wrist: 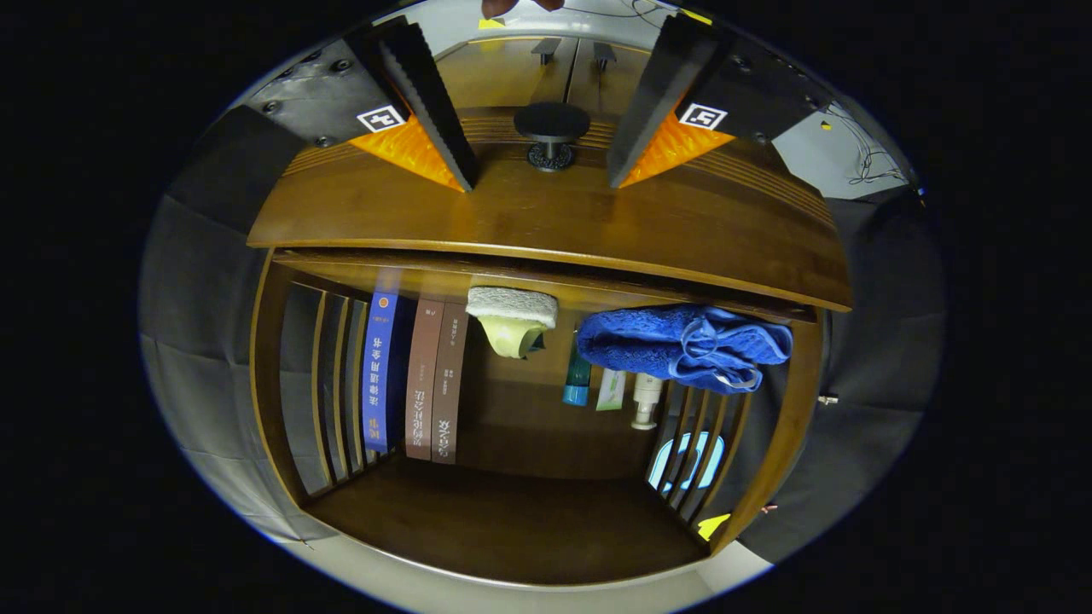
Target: Pull open the drawer, take out the items inside it, and place them on the countertop above the cabinet.
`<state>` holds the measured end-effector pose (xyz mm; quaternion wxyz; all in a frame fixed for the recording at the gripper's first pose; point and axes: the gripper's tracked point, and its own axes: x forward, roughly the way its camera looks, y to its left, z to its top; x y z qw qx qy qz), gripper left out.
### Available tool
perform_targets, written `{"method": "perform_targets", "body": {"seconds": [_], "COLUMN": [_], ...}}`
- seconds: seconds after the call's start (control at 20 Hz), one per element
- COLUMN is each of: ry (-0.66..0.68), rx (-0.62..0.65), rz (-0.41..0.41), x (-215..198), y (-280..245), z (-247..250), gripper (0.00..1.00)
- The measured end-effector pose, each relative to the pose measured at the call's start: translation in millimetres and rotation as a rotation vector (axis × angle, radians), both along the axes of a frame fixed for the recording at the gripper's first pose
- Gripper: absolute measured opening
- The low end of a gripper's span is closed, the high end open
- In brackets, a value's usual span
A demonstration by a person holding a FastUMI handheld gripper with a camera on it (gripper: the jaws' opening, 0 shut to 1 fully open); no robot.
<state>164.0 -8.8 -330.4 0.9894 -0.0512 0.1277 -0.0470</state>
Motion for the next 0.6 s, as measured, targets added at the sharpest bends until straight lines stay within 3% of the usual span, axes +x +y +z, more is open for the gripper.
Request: {"method": "perform_targets", "body": {"seconds": [0.2,0.6], "ry": [0.012,-0.012], "rx": [0.016,0.027], "rz": [-0.008,-0.016], "x": [19,19], "y": [-1,2], "z": [-3,-5], "gripper": [1.00,1.00]}}
